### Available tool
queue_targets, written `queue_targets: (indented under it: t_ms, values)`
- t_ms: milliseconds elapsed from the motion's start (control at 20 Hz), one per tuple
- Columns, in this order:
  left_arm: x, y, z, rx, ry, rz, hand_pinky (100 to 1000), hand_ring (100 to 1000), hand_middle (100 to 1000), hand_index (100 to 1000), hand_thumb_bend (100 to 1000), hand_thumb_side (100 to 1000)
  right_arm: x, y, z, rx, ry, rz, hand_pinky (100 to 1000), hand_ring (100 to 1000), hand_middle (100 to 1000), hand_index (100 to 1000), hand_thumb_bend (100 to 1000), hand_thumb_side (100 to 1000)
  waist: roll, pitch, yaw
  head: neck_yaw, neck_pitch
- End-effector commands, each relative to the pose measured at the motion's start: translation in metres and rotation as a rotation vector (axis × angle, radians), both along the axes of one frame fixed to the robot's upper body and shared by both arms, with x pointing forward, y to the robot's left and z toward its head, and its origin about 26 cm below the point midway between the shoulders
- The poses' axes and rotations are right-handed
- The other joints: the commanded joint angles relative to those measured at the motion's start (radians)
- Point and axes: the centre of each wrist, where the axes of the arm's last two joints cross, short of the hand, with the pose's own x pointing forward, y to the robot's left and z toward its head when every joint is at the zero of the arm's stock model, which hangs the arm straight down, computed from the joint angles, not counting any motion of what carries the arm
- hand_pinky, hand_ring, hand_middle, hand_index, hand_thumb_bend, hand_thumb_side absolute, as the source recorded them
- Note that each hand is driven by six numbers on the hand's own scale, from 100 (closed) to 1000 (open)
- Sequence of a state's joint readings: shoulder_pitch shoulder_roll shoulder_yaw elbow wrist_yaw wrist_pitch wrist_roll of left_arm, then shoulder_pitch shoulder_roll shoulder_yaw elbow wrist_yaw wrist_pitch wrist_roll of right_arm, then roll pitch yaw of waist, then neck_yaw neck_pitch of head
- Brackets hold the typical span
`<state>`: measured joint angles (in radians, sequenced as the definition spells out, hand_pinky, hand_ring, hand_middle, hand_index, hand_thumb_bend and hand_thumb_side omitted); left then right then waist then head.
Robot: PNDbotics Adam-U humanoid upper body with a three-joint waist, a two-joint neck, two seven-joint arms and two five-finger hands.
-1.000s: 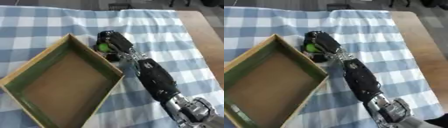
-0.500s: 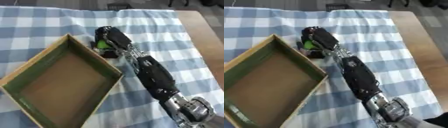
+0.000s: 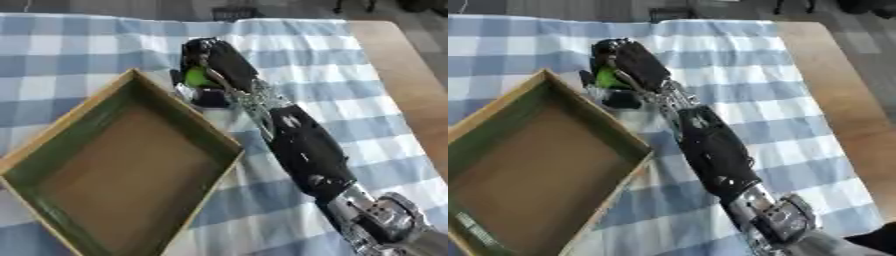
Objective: Pick up objects on the table and place them in the box.
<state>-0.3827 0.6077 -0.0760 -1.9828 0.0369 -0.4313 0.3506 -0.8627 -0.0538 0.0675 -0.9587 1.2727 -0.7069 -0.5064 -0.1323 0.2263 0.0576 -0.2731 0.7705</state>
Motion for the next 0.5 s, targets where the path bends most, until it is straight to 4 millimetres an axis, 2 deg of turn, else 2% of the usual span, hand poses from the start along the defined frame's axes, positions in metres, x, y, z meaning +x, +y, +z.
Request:
queue_targets:
  t_ms: [50, 300, 500]
  values:
    - [-0.003, -0.002, 0.008, 0.007, -0.028, -0.015, 191, 643, 708, 823, 511, 720, -0.002, 0.006, 0.018, 0.207, -0.143, 0.24, 100, 113, 385, 428, 100, 525, 0.009, -0.015, 0.0, -0.013, -0.001]
    - [-0.003, -0.002, 0.008, 0.008, -0.028, -0.013, 192, 643, 708, 823, 512, 722, -0.016, 0.02, 0.027, 0.303, -0.118, 0.319, 100, 116, 391, 451, 100, 525, 0.009, -0.015, -0.002, -0.011, -0.001]
    - [-0.003, -0.001, 0.007, 0.01, -0.027, -0.01, 192, 644, 709, 823, 510, 722, -0.029, 0.025, 0.043, 0.323, -0.111, 0.395, 100, 110, 386, 443, 100, 525, 0.01, -0.017, -0.005, -0.007, -0.001]
